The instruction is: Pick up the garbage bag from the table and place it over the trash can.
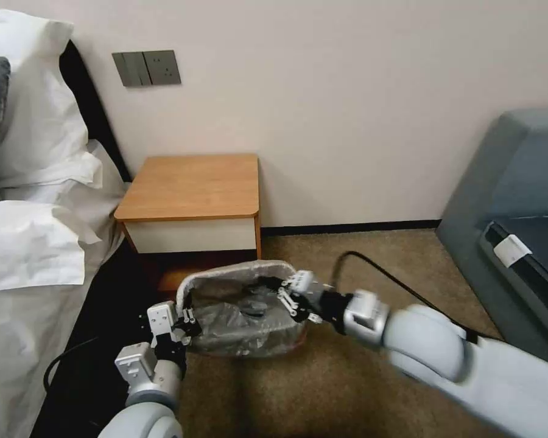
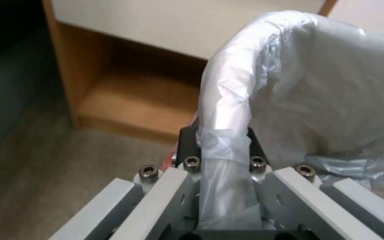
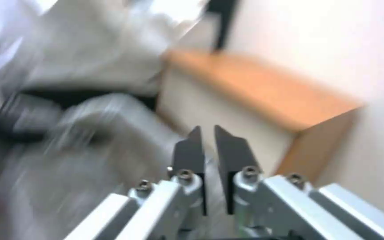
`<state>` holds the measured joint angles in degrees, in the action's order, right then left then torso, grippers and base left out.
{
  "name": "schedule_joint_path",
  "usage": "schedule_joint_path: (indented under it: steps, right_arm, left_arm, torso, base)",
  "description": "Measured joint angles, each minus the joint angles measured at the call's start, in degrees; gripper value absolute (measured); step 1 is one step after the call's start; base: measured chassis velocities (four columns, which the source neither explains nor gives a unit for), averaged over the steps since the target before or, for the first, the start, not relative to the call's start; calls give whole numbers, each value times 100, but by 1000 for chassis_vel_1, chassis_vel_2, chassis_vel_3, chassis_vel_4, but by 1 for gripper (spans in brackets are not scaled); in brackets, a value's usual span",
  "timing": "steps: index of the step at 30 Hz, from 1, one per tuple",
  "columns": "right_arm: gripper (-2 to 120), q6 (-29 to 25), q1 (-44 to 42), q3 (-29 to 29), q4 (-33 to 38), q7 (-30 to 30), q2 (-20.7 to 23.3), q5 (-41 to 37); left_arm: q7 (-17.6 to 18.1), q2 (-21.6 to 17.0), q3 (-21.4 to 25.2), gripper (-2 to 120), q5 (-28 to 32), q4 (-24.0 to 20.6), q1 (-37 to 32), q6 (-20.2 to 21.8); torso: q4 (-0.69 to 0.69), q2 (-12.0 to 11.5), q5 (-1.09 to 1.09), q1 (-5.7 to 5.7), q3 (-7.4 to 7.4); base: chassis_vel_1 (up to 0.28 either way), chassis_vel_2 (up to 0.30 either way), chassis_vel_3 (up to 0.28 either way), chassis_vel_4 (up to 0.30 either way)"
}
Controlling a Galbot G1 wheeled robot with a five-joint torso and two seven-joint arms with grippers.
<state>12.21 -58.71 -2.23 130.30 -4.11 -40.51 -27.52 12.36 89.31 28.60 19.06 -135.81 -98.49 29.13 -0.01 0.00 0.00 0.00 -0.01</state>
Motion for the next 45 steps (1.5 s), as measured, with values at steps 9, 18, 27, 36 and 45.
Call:
schedule_joint_path:
  steps: [9, 18, 27, 36, 45]
  right_arm:
    - [47, -375, -1636, 1797, -163, 216, -1552, -1]
    - [78, -440, -1975, 2387, -317, 243, -2221, -40]
    - [100, -446, -1963, 2431, -283, 187, -2290, -4]
    - [100, -438, -1997, 2458, -37, 29, -2290, -2]
    - [100, -464, -2048, 2441, -106, -60, -2301, -7]
  left_arm:
    - [-168, -145, 78, 3, 235, 186, 13, 512]
    - [-381, -240, 122, 3, 378, 506, 50, 739]
    - [-339, -108, 100, 3, 771, 765, 199, 1099]
    - [-542, -77, 41, 3, 362, 1252, 256, 1014]
    - [-575, -45, 20, 14, 284, 1362, 330, 886]
  torso:
    - [1, 0, 0, 0, 1]
    - [1, 0, -1, 0, 1]
    - [2, 0, 0, 0, 1]
    - [1, 0, 0, 0, 1]
    - [1, 0, 0, 0, 1]
  base:
    - [0, 0, 0, 0]
    - [0, 0, 0, 0]
    - [0, 0, 0, 0]
    - [0, 0, 0, 0]
    - [0, 0, 0, 0]
